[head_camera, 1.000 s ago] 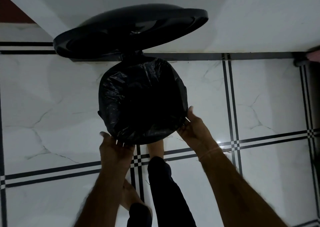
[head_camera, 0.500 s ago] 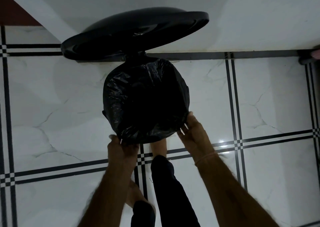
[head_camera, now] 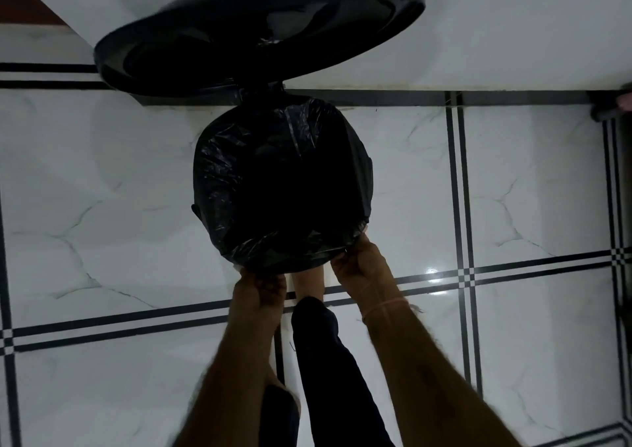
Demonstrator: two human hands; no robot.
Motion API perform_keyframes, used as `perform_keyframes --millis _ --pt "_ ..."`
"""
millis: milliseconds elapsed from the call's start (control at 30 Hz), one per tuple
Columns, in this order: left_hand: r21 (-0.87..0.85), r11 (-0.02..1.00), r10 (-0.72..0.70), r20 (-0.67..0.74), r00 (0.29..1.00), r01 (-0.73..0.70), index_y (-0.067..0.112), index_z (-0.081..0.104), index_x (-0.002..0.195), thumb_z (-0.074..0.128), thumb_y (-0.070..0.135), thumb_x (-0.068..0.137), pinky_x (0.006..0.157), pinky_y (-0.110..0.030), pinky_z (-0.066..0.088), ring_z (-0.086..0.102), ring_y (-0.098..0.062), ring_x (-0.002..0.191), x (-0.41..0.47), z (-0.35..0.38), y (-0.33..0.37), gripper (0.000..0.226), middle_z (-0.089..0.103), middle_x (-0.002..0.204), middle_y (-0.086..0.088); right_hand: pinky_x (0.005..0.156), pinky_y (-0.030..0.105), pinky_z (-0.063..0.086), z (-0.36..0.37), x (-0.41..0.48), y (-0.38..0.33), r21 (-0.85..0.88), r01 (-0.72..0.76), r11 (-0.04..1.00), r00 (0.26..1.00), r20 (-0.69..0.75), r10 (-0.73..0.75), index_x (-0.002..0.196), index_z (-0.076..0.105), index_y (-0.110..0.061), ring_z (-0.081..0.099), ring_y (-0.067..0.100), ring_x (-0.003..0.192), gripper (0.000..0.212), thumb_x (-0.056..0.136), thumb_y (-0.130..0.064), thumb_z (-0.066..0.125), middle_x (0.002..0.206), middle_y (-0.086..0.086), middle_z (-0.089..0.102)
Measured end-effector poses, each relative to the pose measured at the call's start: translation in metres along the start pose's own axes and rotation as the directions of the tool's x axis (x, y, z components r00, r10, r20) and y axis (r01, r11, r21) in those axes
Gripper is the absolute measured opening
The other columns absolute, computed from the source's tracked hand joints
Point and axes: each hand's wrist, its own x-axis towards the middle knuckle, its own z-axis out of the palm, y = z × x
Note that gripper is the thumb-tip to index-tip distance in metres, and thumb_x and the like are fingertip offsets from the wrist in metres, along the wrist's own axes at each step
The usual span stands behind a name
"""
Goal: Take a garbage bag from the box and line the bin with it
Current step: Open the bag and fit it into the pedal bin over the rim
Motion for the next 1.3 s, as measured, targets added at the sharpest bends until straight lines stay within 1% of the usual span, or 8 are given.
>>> perform_keyframes --millis 167,333,500,667,833,1000,1200,1300 --pt "-0.040 0.996 0.086 0.045 0.995 -0.084 0.016 0.075 0.100 0.067 0.053 0.083 0.087 -0.039 0.059 0.076 -0.023 0.095 -0.021 0.011 0.026 0.042 0.081 0.101 -0.004 0.076 0.040 0.056 0.008 -0.017 -0.022 -0.142 0.018 0.990 1.000 -0.008 -0.020 0.128 0.065 -0.020 0.067 0.027 0.113 0.050 0.103 -0.057 0.043 0.117 0.005 0.074" --pt "0.068 0.992 0.103 0.001 0.995 -0.103 0.017 0.072 0.105 0.054 0.039 0.104 0.067 -0.032 0.063 0.078 -0.018 0.090 -0.021 0.013 0.037 0.028 0.076 0.114 -0.006 0.076 0.040 0.062 0.013 -0.014 -0.027 -0.194 0.010 0.981 0.999 -0.049 -0.020 0.136 0.064 -0.012 0.065 0.031 0.117 0.042 0.107 -0.039 0.049 0.140 0.016 0.066" --pt "0.296 0.920 0.261 0.028 0.965 -0.257 0.020 0.066 0.127 0.051 0.063 0.097 0.094 -0.040 0.056 0.068 -0.021 0.112 -0.024 0.030 0.070 0.055 0.072 0.120 -0.002 0.080 0.036 0.055 0.032 -0.017 -0.059 -0.482 0.187 0.856 0.977 0.005 -0.211 0.111 0.067 -0.023 0.067 0.021 0.106 0.041 0.106 -0.054 0.041 0.111 -0.001 0.071" --pt "0.547 0.747 0.457 -0.009 0.890 -0.378 0.019 0.065 0.084 0.066 0.031 0.099 0.073 -0.034 0.056 0.067 -0.020 0.087 -0.018 0.039 0.092 0.020 0.070 0.089 -0.003 0.089 0.038 0.052 0.052 -0.012 -0.077 -0.647 0.180 0.741 0.976 0.026 -0.215 0.104 0.067 -0.021 0.064 0.022 0.099 0.031 0.107 -0.042 0.044 0.101 0.001 0.069" --pt "0.718 0.404 0.759 0.083 0.646 -0.567 0.002 0.066 0.102 0.061 0.045 0.098 0.075 -0.029 0.050 0.053 -0.019 0.085 -0.002 0.052 0.120 0.044 0.061 0.087 -0.013 0.083 0.042 0.050 0.073 -0.006 -0.092 -0.887 0.426 0.178 0.676 0.181 -0.715 0.091 0.059 -0.012 0.061 0.031 0.095 0.031 0.102 -0.036 0.044 0.095 0.009 0.065" --pt "0.751 0.194 0.633 0.396 0.665 -0.632 0.028 0.060 0.075 0.052 0.060 0.095 0.072 -0.032 0.052 0.059 -0.014 0.075 0.016 0.114 0.131 0.039 0.061 0.074 0.007 0.089 0.043 0.053 0.154 0.012 -0.094 -0.891 0.454 -0.019 0.715 0.378 -0.588 0.105 0.066 -0.006 0.066 0.034 0.101 0.058 0.104 -0.055 0.035 0.108 0.016 0.072" --pt "0.793 0.411 0.319 0.337 0.886 -0.450 0.018 0.062 0.132 0.057 0.048 0.101 0.088 -0.030 0.054 0.066 -0.012 0.092 0.039 0.138 0.164 0.043 0.067 0.121 -0.004 0.082 0.046 0.053 0.178 0.055 -0.115 -0.902 0.372 0.219 0.885 0.274 -0.375 0.075 0.062 -0.019 0.062 0.025 0.081 0.038 0.087 -0.053 0.051 0.080 0.002 0.064" --pt "0.915 -0.048 0.174 0.403 0.898 -0.401 0.013 0.047 0.148 0.060 0.054 0.096 0.102 -0.019 0.042 0.057 -0.020 0.123 0.052 0.140 0.182 0.068 0.058 0.135 0.000 0.057 0.027 0.045 0.185 0.052 -0.127 -0.878 0.322 0.355 0.941 0.256 -0.220 0.075 0.057 -0.013 0.055 0.014 0.059 0.029 0.099 -0.029 0.057 0.067 0.001 0.054"
